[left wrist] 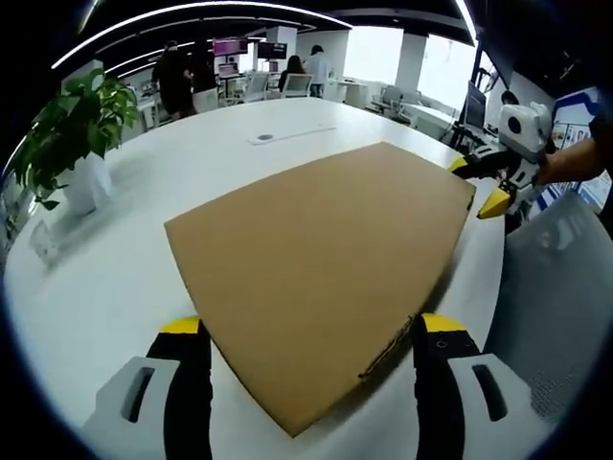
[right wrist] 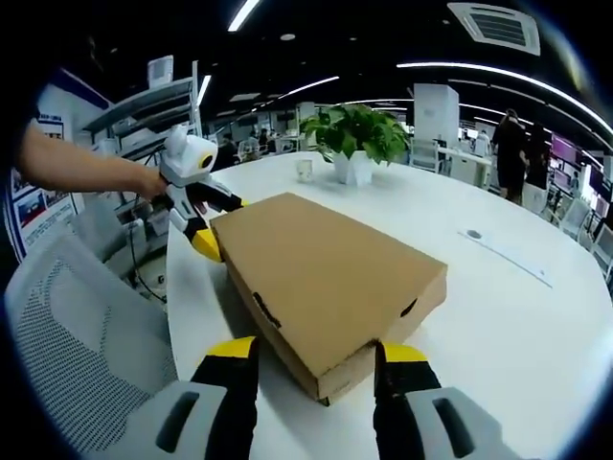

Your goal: Operate the shoe box by opening the lid, removing the specified soft item, and placing it in the target area until the item is outside and the box remains undamaged.

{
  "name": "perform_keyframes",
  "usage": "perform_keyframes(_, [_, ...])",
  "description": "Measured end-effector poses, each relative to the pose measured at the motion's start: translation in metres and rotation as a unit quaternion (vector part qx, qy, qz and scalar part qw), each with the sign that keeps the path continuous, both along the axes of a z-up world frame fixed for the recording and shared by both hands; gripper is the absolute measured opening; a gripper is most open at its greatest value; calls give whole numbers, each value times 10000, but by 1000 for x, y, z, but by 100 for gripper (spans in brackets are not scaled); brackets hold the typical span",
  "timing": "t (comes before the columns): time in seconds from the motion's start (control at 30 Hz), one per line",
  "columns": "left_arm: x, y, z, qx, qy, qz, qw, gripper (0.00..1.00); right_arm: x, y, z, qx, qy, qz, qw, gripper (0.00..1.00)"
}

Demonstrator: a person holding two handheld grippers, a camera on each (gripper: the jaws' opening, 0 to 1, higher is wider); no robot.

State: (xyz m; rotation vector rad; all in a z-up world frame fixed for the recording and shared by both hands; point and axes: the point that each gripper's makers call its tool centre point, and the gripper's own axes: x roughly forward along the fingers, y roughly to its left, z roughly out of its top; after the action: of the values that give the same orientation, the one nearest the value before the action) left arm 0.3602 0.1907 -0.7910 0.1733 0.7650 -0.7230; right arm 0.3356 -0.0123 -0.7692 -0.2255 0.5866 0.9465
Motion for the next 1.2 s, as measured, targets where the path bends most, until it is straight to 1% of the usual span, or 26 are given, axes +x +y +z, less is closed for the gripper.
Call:
perform_keyframes(0.27, [-7, 6, 0, -34, 18, 21, 10000, 91, -6, 7, 1, 62, 35, 18, 10000, 45])
perform_keyframes(0.47, [-10, 11, -1, -83, -19, 47, 10000, 90, -12, 10, 0, 98, 5, 40, 9999, 45])
perform_keyframes(0.57, [-10, 12, -1, -126, -12, 79, 9999, 90, -11, 9, -1, 56, -78, 47, 9999, 42])
perform_keyframes(0.6, [-11, 12, -2, -156, 18, 111, 9998, 89, -11, 9, -1, 58, -85, 42, 9999, 42])
perform_keyframes(0.63, [-13, 12, -3, -226, 130, 198, 9995, 88, -11, 9, -2, 55, -94, 34, 9999, 42])
perform_keyframes(0.7, [-12, 12, -3, -225, 62, 183, 9996, 88, -10, 8, -2, 38, -118, 15, 9999, 41])
perform_keyframes(0.97, [-12, 13, -1, -257, 87, 261, 9993, 87, -7, 7, -1, 124, -52, -126, 9998, 38])
perform_keyframes(1.2, [-13, 14, 4, -328, 146, 294, 9989, 87, -6, 7, 3, 189, -40, -181, 9997, 37])
